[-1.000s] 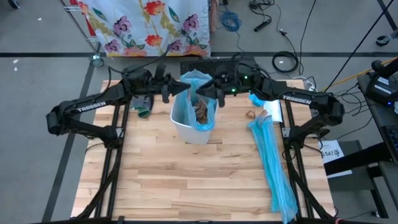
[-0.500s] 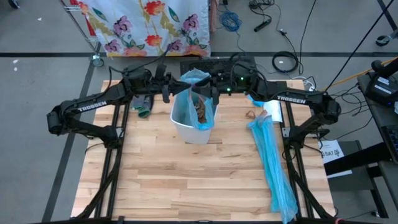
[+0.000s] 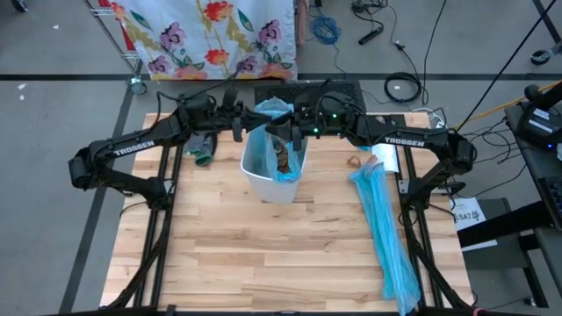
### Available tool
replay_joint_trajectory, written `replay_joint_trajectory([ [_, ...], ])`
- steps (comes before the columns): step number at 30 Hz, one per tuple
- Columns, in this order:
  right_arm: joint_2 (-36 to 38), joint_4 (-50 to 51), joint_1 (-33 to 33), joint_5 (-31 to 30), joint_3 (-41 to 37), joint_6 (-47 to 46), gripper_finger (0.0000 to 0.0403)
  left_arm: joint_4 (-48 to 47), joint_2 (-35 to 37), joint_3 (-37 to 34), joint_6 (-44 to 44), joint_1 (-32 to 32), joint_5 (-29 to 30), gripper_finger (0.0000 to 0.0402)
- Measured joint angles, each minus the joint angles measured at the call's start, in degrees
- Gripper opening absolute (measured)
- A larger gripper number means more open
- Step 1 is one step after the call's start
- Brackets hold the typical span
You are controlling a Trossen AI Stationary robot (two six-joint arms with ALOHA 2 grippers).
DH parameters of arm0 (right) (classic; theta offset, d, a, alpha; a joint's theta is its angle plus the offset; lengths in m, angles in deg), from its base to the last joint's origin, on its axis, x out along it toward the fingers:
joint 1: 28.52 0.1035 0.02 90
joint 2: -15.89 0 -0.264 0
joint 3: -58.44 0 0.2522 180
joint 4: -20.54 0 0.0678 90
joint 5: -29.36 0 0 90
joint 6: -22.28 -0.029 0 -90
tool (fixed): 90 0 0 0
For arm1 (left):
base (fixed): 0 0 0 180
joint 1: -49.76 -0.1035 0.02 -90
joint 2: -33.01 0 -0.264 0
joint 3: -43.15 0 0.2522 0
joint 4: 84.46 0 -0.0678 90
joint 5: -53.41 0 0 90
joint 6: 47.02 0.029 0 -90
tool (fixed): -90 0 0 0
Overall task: Place trash/remove bag and relplace
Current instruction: Remove the blue trash bag from the trash bin
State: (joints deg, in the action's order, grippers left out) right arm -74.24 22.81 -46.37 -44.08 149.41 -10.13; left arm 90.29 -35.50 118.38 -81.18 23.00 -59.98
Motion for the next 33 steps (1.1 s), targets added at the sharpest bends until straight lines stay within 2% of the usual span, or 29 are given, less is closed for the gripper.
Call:
replay_joint_trajectory([
  [4, -0.98, -0.66, -0.04, 0.01, 0.00, -0.96, 0.0103, -0.12, -1.29, 0.59, -0.04, 0.26, -0.65, 0.0000],
  [6, -1.22, -0.68, -0.04, -0.26, 0.00, 0.32, 0.0075, 0.02, -1.68, 1.06, -0.01, 0.26, -1.46, 0.0000],
  [8, -1.28, -0.98, 0.16, -0.86, 0.00, 1.85, 0.0028, -0.21, -1.81, 1.66, 0.03, 0.24, -1.76, 0.0001],
  [10, -1.11, -1.33, 0.57, -2.18, 0.00, 3.09, 0.0010, -0.09, -1.81, 2.05, 0.21, 0.24, -1.89, 0.0006],
  [17, -1.00, -1.14, 0.72, -2.67, 0.00, 3.09, 0.0001, -0.13, -1.68, 2.14, 0.52, -0.33, -7.03, 0.0045],
  [27, -1.00, -0.58, 0.70, -1.18, 0.00, 2.09, 0.0000, -1.26, -1.61, 2.16, 0.55, -0.76, -8.86, 0.0144],
  [31, -0.56, 0.90, 0.74, -1.23, -0.15, 1.66, 0.0000, -6.61, -0.88, 2.25, 0.38, -2.90, -12.78, 0.0151],
  [33, 0.02, 0.94, 0.72, -1.31, -0.15, 1.56, 0.0000, -11.67, 0.30, 2.25, 1.95, -4.17, -12.90, 0.0152],
])
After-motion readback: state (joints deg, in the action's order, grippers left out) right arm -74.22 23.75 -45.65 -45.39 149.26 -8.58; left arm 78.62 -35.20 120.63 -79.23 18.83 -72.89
